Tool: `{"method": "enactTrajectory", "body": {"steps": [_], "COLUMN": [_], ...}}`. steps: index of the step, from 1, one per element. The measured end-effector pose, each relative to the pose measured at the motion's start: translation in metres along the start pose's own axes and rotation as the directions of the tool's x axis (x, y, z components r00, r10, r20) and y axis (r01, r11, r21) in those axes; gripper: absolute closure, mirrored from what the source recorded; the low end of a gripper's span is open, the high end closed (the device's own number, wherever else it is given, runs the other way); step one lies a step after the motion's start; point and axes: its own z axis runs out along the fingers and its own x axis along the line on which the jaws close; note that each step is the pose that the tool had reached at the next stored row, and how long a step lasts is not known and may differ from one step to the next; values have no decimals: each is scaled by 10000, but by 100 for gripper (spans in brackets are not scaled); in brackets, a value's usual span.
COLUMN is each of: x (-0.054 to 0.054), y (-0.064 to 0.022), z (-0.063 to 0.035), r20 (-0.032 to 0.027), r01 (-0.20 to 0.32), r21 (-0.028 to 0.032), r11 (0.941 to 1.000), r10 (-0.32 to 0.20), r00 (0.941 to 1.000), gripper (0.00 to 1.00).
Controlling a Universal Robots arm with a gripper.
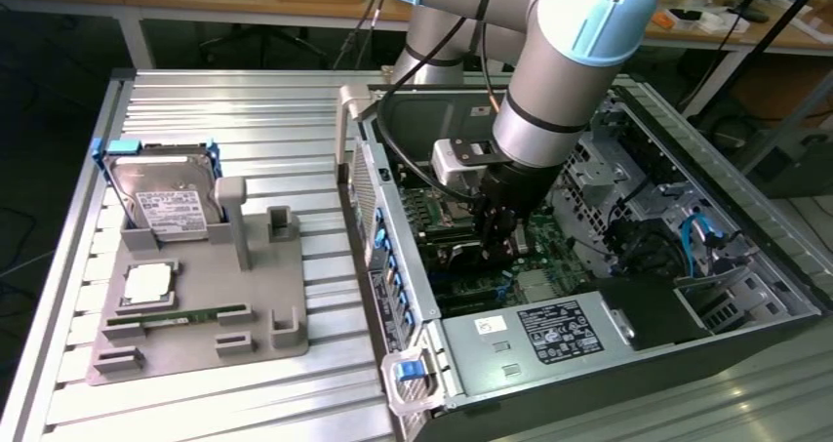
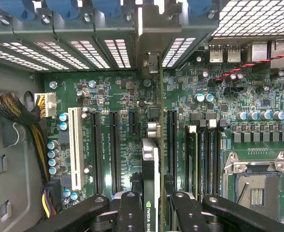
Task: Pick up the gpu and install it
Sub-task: 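Insert the gpu into the slot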
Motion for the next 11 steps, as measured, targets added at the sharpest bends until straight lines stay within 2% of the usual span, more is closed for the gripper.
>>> {"method": "enactTrajectory", "body": {"steps": [11], "x": [0], "y": [0], "z": [0], "r20": [0], "r01": [0], "r21": [-1], "r11": [10000], "r10": [0], "r00": [10000], "gripper": [73]}}
